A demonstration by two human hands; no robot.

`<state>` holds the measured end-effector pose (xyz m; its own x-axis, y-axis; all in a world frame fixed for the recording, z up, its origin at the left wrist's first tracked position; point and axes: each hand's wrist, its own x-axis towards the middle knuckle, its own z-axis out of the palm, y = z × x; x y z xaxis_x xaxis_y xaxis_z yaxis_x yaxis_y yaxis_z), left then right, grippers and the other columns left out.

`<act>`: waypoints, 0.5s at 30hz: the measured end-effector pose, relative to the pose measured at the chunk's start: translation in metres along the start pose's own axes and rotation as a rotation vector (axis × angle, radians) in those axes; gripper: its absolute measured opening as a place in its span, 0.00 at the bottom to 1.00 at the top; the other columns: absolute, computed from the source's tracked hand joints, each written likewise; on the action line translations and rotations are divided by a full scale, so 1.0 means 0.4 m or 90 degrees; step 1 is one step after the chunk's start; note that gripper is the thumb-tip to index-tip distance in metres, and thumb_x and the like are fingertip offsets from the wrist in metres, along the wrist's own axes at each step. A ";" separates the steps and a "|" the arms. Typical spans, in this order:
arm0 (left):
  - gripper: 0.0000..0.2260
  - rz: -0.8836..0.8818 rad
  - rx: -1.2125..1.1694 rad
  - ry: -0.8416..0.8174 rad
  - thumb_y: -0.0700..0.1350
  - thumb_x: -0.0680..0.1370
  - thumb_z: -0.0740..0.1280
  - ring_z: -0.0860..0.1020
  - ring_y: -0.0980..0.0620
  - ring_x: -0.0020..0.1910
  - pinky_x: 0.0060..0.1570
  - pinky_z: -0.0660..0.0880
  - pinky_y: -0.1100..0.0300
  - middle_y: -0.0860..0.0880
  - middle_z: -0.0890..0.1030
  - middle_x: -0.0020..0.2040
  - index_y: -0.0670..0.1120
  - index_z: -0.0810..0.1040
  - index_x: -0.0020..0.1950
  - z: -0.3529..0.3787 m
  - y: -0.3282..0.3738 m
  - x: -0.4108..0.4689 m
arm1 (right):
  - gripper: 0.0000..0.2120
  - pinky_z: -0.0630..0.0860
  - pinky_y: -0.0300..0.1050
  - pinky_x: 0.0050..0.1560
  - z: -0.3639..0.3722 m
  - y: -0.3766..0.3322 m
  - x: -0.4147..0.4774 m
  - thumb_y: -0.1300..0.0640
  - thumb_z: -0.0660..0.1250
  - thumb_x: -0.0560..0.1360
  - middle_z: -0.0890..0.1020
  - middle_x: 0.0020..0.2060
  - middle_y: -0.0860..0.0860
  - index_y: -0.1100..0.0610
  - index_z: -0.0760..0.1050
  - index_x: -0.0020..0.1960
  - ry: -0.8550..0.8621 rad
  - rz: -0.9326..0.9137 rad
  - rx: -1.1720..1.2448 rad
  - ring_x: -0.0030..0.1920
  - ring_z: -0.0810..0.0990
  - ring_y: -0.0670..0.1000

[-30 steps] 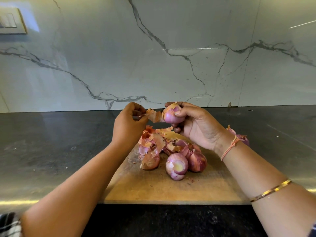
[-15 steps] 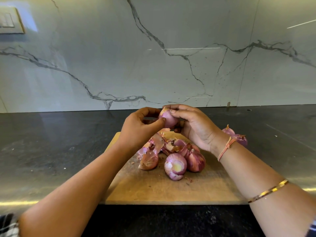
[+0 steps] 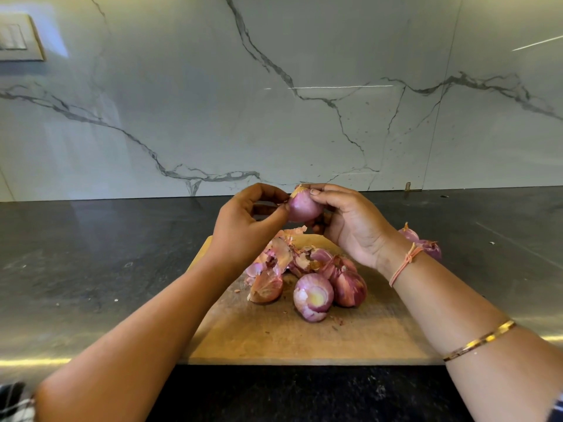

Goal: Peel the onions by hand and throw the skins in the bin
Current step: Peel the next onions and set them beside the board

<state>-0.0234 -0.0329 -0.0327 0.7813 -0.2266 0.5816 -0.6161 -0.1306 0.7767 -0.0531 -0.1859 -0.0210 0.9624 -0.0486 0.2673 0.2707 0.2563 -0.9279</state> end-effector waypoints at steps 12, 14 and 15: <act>0.03 -0.075 -0.060 -0.024 0.41 0.75 0.70 0.83 0.51 0.40 0.45 0.81 0.55 0.52 0.84 0.42 0.49 0.81 0.46 -0.004 0.001 0.002 | 0.10 0.75 0.48 0.55 -0.010 0.023 0.008 0.60 0.65 0.70 0.82 0.48 0.56 0.56 0.81 0.49 -0.057 -0.055 -0.107 0.54 0.78 0.54; 0.03 -0.077 -0.051 -0.025 0.40 0.74 0.70 0.83 0.51 0.40 0.48 0.81 0.52 0.50 0.84 0.42 0.48 0.81 0.45 -0.006 0.001 0.003 | 0.12 0.75 0.50 0.58 -0.009 0.025 0.007 0.58 0.65 0.68 0.82 0.49 0.56 0.56 0.81 0.49 -0.059 -0.054 -0.116 0.55 0.79 0.54; 0.03 -0.076 -0.044 -0.024 0.40 0.74 0.70 0.83 0.51 0.40 0.48 0.81 0.51 0.50 0.84 0.42 0.48 0.81 0.45 -0.006 0.001 0.003 | 0.12 0.75 0.51 0.60 -0.010 0.025 0.007 0.58 0.65 0.68 0.82 0.49 0.57 0.56 0.81 0.49 -0.058 -0.055 -0.120 0.55 0.79 0.55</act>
<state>-0.0224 -0.0308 -0.0311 0.8434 -0.2494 0.4759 -0.5100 -0.0929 0.8551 -0.0475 -0.1872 -0.0303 0.9316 0.0275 0.3626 0.3600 0.0693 -0.9304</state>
